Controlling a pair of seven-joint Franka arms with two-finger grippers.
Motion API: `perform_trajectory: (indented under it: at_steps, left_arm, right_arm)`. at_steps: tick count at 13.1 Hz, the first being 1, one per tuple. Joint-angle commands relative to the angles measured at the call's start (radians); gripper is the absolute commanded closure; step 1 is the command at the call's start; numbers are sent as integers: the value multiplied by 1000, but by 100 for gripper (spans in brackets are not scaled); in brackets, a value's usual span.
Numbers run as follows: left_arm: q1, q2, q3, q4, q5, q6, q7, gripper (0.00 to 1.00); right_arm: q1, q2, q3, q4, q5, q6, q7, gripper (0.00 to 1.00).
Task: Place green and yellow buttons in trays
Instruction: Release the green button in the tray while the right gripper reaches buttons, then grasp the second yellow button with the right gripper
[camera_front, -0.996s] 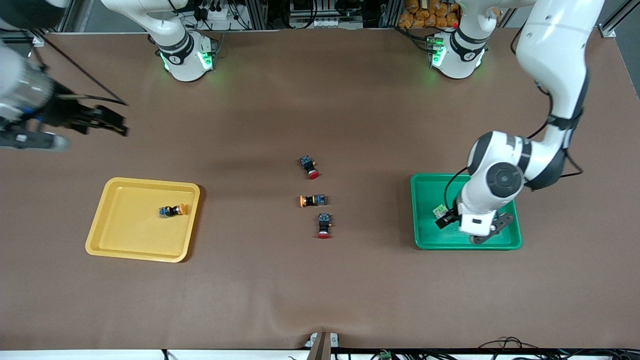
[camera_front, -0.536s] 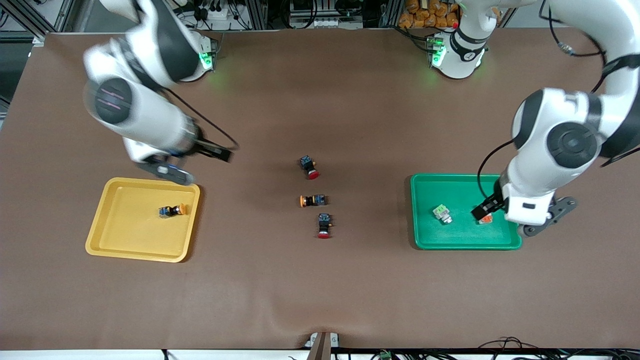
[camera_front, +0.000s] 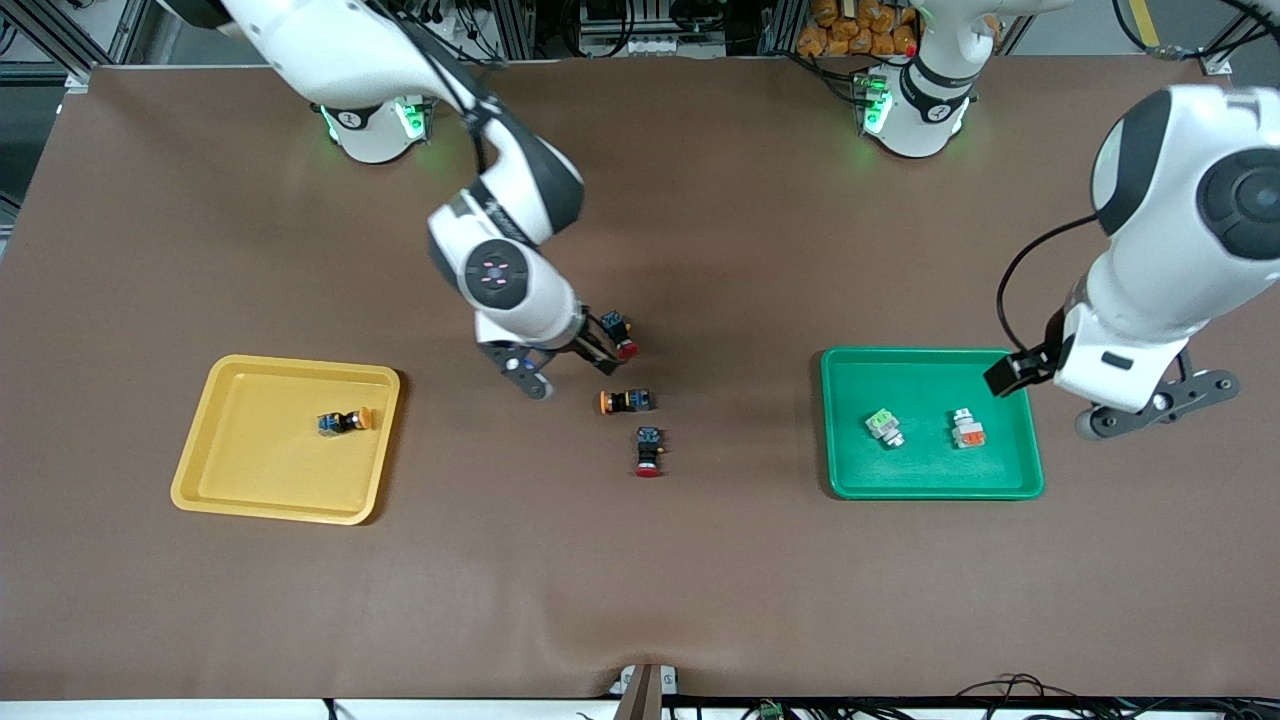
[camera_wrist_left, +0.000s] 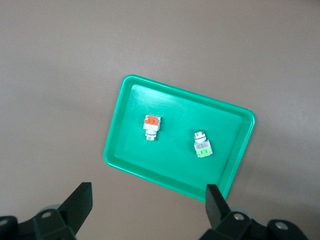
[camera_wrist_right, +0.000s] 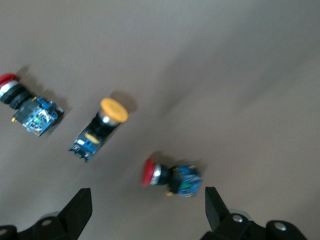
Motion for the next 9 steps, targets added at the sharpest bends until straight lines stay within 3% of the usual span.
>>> perform_trajectory:
  at_steps: [1,5,9]
  left_arm:
    - [34,-40,2,-4,-36,-25,76,0]
    - [85,-86,5,-8,-99,-27,211,0]
    - [87,-112,5,-8,-102,-59,217,0]
  right_arm:
    - [30,63,-2,32,-16,87,90,0]
    - [21,132,-10,43,-27,218,81,0]
    - [15,201,-11,72,-119,248,77,0]
